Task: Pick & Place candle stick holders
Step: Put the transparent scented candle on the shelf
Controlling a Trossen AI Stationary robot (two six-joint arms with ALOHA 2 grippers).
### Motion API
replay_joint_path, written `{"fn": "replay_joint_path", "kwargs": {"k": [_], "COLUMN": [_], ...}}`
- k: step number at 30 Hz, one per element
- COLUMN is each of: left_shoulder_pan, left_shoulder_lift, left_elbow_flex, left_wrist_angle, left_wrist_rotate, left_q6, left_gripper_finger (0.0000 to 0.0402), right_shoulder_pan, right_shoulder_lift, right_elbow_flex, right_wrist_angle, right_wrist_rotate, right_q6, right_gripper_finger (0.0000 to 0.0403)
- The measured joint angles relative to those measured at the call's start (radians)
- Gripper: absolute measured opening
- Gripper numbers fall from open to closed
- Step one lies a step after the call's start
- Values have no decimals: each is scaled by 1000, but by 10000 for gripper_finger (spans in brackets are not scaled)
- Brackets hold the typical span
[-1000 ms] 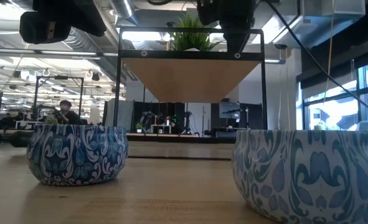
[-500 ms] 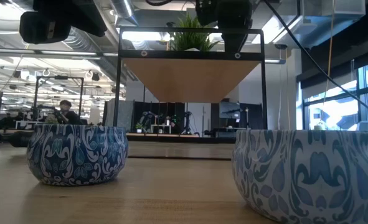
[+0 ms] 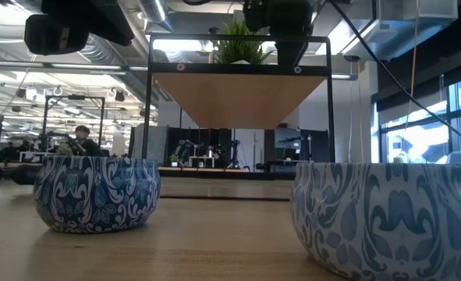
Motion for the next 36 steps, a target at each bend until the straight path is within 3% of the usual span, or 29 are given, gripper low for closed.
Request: {"fn": "replay_joint_path", "kwargs": {"k": [36], "left_shoulder_pan": [-26], "left_shoulder_lift": [0], "left_elbow_flex": [0], "left_wrist_angle": [1], "left_wrist_rotate": [-7], "left_q6": [-19], "left_gripper_finger": [22], "right_shoulder_pan": [-4], "right_shoulder_lift": [51], "right_elbow_flex": [1], "right_wrist_angle": [-30], "right_wrist_rotate": [0], "right_q6": [34], "right_gripper_finger": [270]}}
